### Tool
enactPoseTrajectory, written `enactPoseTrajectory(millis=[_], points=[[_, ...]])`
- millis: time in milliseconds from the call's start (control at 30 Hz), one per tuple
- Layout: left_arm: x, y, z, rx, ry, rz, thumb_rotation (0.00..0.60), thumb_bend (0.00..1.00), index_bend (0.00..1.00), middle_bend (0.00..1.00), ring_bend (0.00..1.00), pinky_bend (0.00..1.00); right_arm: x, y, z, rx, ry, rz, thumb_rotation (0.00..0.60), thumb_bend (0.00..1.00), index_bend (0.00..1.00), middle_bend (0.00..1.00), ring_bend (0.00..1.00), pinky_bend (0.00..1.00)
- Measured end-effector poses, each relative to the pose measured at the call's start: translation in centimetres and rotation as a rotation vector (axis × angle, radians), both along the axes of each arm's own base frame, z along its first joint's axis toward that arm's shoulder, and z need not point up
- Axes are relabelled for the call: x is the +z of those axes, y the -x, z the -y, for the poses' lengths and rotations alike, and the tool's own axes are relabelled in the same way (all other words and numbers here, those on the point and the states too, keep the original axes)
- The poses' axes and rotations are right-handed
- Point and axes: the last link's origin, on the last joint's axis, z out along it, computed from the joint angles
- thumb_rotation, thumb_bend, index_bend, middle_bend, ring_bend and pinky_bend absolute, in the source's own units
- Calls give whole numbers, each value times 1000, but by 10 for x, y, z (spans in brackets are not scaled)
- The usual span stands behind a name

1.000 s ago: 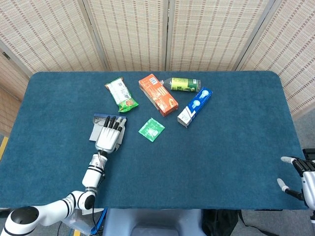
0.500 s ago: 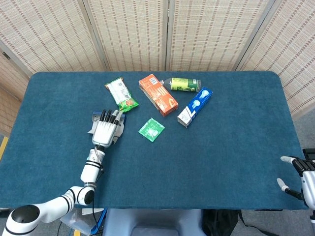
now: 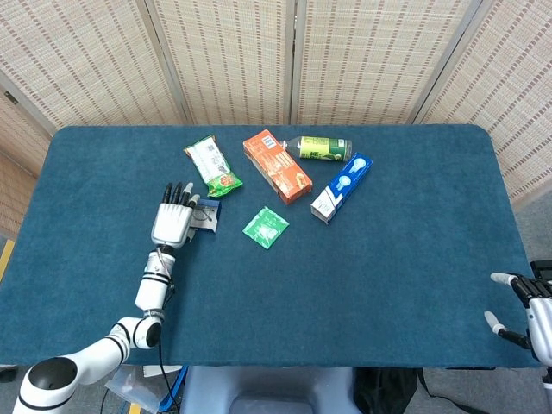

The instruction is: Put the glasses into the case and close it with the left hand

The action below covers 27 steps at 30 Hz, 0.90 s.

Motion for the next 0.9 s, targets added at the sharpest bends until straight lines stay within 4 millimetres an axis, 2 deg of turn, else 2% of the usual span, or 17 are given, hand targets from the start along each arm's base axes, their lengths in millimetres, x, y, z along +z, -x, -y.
enactPoseTrajectory(millis=[233, 500, 900], points=[[6, 16, -1, 37, -12, -3, 600, 258, 388, 65, 10, 0, -1, 0, 1, 2, -3, 1, 600, 220, 295, 308, 298, 245], [8, 21, 0, 39, -18, 15, 600, 323, 522, 283, 184, 5, -2, -1, 1, 4, -4, 0, 600, 219, 295, 308, 298, 244], [5, 21, 1, 38, -7, 5, 600, 399, 577, 293, 188, 6, -1, -1, -1, 0, 0, 0, 600, 220, 295, 308, 298, 245]])
